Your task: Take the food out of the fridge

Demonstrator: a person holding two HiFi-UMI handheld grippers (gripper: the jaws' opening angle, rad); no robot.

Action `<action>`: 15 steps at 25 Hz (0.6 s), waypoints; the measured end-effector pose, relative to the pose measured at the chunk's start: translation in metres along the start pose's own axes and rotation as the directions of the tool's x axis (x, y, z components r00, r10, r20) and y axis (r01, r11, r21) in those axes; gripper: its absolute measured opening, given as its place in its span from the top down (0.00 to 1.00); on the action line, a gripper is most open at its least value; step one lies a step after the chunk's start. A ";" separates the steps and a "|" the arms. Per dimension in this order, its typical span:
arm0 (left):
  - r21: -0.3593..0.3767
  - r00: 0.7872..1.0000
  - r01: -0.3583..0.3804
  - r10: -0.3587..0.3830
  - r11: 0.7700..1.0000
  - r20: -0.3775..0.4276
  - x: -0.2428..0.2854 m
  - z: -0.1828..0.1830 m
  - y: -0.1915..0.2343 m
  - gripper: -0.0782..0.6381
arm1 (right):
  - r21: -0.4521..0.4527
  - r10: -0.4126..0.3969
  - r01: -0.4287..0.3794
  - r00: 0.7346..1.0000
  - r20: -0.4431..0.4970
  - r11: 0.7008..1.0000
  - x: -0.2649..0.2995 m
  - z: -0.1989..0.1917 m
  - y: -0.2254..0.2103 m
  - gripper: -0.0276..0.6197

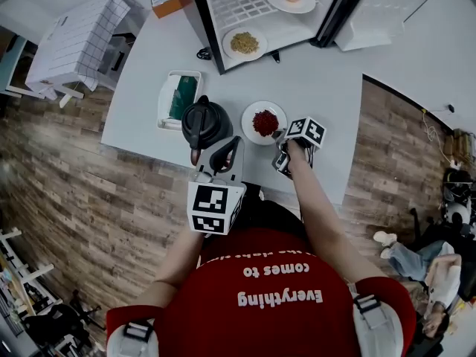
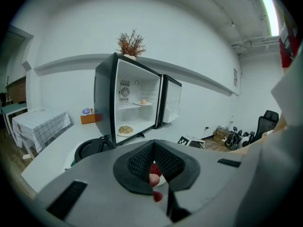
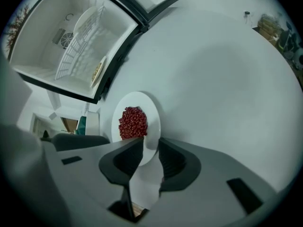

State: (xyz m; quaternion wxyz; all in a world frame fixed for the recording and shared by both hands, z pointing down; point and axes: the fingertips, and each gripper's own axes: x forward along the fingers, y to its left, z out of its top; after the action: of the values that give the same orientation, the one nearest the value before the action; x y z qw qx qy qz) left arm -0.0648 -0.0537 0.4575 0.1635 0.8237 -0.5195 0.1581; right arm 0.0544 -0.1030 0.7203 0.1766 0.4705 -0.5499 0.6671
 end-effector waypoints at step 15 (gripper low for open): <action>0.013 0.999 -0.016 0.015 1.000 0.040 -0.011 0.007 0.004 0.89 | -0.388 -0.320 0.326 0.944 0.082 0.862 -0.024 0.007 -0.012 0.78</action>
State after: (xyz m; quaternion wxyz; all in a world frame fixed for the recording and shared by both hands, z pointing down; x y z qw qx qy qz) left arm -0.0724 -0.0502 0.4467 0.1463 0.8237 -0.5280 0.1463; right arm 0.0787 -0.0984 0.7074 0.3735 0.5151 -0.5881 0.4993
